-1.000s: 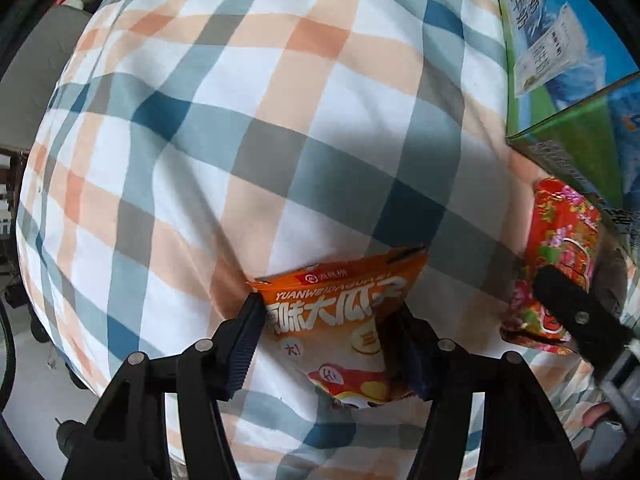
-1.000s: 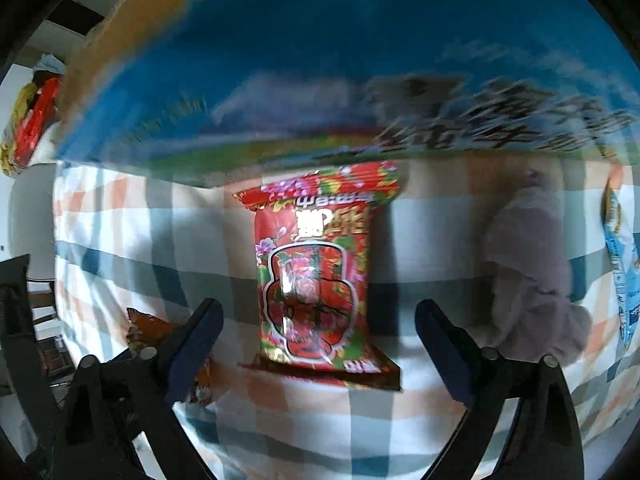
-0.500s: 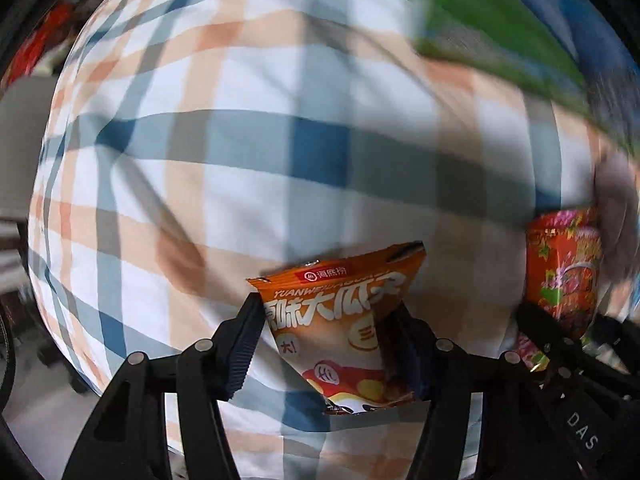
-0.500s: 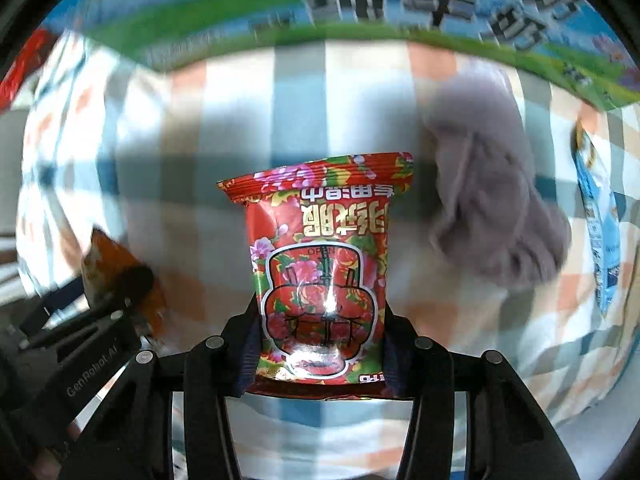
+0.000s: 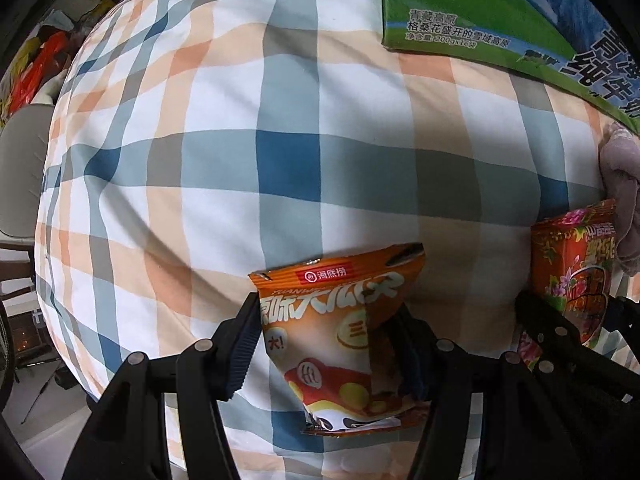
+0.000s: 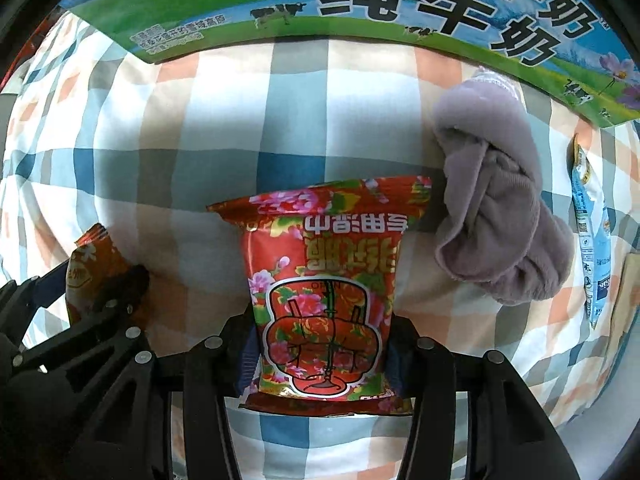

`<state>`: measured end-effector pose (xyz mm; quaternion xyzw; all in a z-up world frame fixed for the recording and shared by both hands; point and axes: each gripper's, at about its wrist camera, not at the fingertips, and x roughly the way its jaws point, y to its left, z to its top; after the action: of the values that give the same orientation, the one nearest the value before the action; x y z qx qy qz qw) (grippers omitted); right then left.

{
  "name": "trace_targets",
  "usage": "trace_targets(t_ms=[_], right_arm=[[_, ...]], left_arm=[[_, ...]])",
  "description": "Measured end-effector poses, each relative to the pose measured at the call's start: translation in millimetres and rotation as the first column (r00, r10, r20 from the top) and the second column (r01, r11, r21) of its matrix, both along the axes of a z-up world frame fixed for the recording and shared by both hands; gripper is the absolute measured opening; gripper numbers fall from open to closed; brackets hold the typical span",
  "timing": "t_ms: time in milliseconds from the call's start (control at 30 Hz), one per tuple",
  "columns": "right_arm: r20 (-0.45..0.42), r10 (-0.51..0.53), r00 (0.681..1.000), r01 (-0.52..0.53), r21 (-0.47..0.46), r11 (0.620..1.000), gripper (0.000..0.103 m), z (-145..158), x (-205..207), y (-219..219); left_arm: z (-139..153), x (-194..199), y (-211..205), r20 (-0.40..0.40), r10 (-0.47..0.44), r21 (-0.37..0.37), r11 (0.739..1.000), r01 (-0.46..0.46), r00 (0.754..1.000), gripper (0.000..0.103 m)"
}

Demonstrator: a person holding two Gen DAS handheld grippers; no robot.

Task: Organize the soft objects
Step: 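Lift both bags over the box and open both grippers to drop them inside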

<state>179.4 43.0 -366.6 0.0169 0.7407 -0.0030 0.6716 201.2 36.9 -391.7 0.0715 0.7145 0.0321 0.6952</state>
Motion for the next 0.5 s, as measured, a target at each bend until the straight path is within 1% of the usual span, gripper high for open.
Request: trace_targets(t_ms=[67,100,133,200,267,300,433,500], right_arm=[[0.003,0.006,1.000,-0.006,-0.001,1.000,0.050,1.7,1.8,-1.1],[0.002,0.011,1.000,-0.011,0.000,1.000,0.049,3.6,4.8,-1.1],[0.002,0.011,1.000,-0.011,0.007,1.000,0.049,6.7,5.4,-2.7],[0.013,0.012,1.000,-0.012,0.021,1.000,0.048,15.8,6.3,-7.1],[0.036,0.024,0.999,-0.025,0.027,0.999,0.048,26.0,-1.1,-19.5],[0.054,0.032,0.998,-0.034,0.033,0.999,0.048,35.6,-2.5,-19.0],[0.123,0.060,0.991,-0.067,0.053,0.996,0.048,74.4,-11.5,-22.5],[0.164,0.066,0.984,-0.076,0.058,0.995,0.048,97.3,-12.9,-25.2]], left_arm=[[1.7,-2.3,3.3,0.002,0.005,-0.007,1.000,-0.005,1.000,0.057],[9.8,-6.7,16.1,0.002,0.009,-0.013,1.000,-0.009,1.000,0.056],[13.4,-5.1,42.8,0.002,0.011,-0.022,1.000,-0.011,1.000,0.054],[22.2,-6.5,47.1,0.006,0.018,-0.040,0.999,-0.018,1.000,0.054],[36.0,-9.3,48.5,0.017,0.025,-0.066,0.998,-0.023,1.000,0.054],[42.4,-11.1,48.9,0.023,0.026,-0.077,0.997,-0.024,0.999,0.054],[83.6,-16.2,46.0,0.080,0.021,-0.119,0.993,-0.011,0.997,0.053],[112.9,-17.6,45.7,0.128,0.013,-0.137,0.991,0.005,0.992,0.053]])
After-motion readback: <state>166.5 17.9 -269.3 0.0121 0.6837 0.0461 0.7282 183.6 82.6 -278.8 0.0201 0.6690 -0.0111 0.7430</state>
